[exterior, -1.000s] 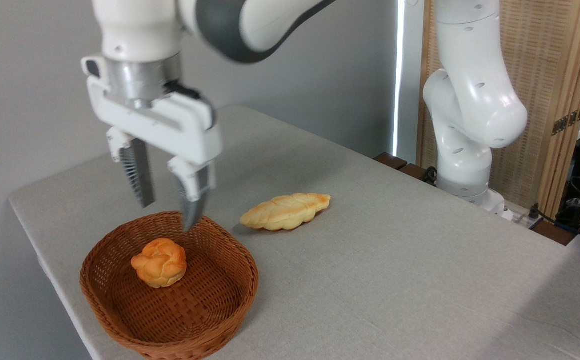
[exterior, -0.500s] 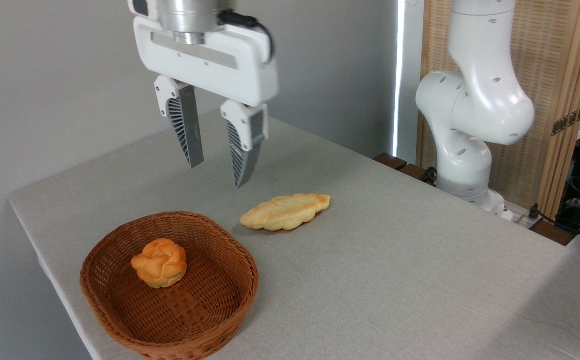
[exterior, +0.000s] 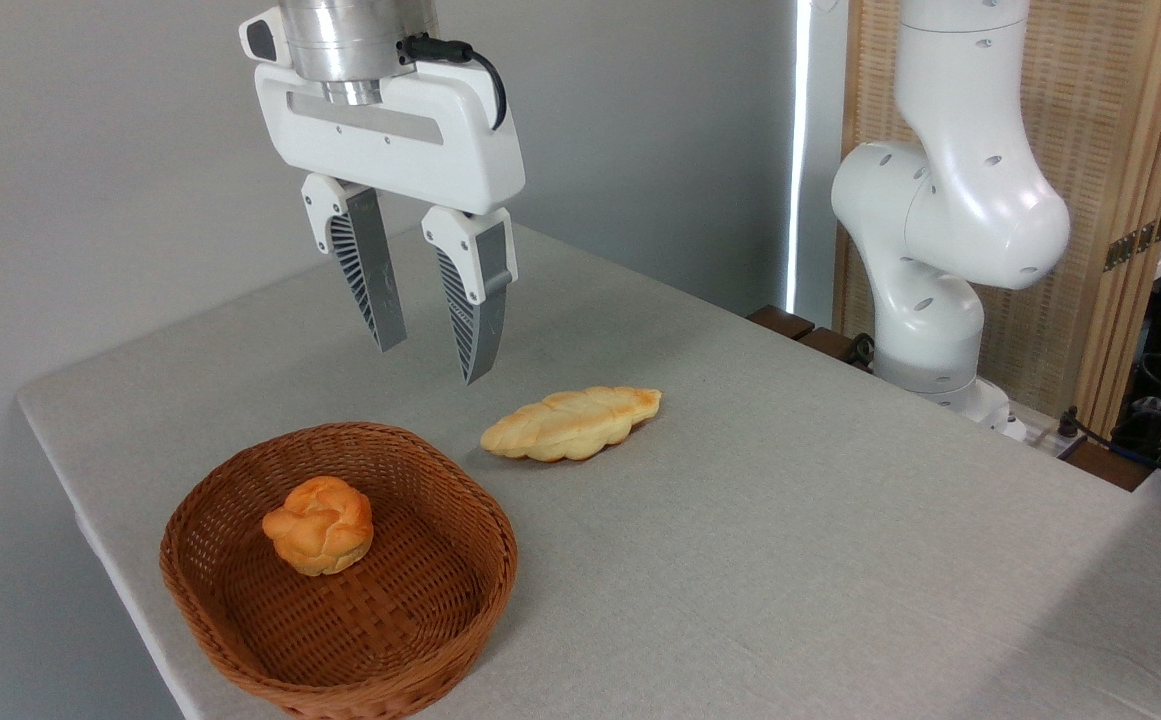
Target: Put bread into the basket
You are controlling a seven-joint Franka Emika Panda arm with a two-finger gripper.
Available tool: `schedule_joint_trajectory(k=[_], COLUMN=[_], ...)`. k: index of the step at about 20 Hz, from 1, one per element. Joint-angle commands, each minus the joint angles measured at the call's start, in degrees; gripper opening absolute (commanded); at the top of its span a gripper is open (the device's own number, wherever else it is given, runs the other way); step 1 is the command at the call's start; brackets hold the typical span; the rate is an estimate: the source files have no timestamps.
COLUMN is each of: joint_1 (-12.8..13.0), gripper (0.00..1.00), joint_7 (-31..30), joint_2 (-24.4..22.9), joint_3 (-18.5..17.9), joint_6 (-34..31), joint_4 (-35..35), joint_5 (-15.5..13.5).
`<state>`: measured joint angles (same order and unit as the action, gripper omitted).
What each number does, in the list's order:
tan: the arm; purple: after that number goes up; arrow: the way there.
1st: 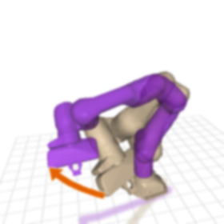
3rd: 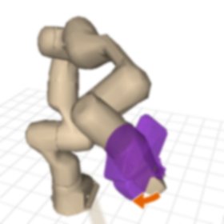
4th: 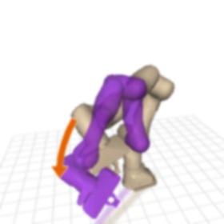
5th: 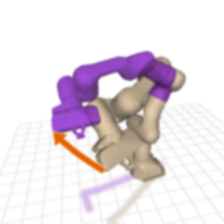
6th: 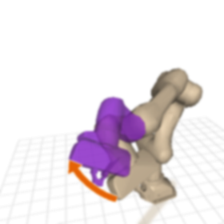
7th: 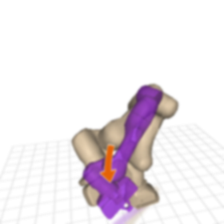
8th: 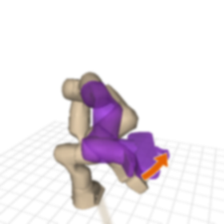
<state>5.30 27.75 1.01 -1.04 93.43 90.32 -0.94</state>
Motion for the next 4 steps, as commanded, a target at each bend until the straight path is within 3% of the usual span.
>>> schedule_joint_trajectory(k=[1,4], joint_1=[-0.11,-0.11], gripper=[1.00,1.00], joint_7=[-0.33,-0.24], joint_2=[-0.74,-0.74], joint_3=[-0.10,-0.27], joint_6=[1.31,1.31], joint_4=[1.17,1.17], joint_5=[0.68,0.68])
